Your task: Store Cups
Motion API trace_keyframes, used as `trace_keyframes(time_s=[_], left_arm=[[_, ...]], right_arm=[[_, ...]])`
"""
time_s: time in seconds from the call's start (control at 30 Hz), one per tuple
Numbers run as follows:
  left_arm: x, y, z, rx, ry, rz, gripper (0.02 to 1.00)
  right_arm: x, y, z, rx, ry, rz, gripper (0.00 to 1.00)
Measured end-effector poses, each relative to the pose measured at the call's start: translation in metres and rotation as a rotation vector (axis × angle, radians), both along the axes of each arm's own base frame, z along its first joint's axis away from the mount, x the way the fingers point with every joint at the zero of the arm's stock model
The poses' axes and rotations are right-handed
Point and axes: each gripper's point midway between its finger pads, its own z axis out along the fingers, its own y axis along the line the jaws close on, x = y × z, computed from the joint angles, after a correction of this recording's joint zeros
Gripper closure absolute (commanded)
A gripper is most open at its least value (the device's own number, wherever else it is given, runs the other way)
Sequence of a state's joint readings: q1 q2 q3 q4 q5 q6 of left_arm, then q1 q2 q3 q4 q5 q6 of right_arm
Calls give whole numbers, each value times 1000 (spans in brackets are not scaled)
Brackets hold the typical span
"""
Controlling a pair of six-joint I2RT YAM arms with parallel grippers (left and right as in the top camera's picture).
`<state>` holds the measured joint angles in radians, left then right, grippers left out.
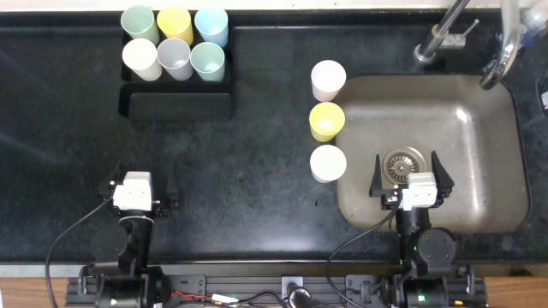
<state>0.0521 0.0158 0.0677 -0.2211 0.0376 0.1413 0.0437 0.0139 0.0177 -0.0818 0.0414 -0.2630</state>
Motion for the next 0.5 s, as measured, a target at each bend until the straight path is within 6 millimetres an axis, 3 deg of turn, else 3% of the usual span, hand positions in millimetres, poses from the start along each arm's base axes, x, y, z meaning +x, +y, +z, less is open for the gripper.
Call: trace_keyframes(time_s=[0.5], left_arm=[[0, -1, -1, -28, 18, 0, 20]], right_arm=[[0, 0, 0, 0, 1, 0, 5]])
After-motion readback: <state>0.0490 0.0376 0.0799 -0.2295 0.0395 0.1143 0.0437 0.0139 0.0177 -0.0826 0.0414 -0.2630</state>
